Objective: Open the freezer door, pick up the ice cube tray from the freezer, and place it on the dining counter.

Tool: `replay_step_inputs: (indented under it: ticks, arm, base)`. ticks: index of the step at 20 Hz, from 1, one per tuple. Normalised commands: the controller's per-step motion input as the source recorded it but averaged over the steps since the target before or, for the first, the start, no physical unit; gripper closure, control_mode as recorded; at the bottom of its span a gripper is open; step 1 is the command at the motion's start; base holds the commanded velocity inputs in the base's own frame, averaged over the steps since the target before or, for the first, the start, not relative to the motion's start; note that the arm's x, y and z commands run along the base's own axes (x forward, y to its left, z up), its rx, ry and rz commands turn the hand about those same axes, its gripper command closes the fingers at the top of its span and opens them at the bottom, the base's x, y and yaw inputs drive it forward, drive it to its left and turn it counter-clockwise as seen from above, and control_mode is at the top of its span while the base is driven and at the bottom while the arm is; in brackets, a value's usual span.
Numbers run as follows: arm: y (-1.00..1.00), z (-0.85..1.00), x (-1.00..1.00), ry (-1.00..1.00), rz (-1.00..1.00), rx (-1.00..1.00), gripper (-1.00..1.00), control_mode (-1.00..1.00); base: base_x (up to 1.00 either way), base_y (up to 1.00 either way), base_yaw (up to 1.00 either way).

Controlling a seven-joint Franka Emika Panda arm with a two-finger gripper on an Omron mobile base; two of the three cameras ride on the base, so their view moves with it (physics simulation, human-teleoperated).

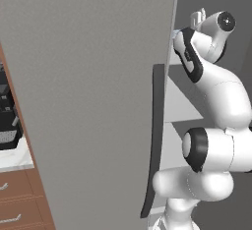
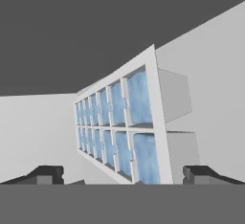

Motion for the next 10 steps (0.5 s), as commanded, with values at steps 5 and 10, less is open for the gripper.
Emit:
replay_step_inputs:
  ticks: [5,10]
  arm:
    - [-0.01,0.00,0.00,0.00,0.02,0.00,-1.00,-1.00]
    - [0.00,0.00,0.00,0.00,0.00,0.00,-1.00,-1.00]
  base:
    - [0.00,0.00,0.00]
    - [0.00,0.00,0.00]
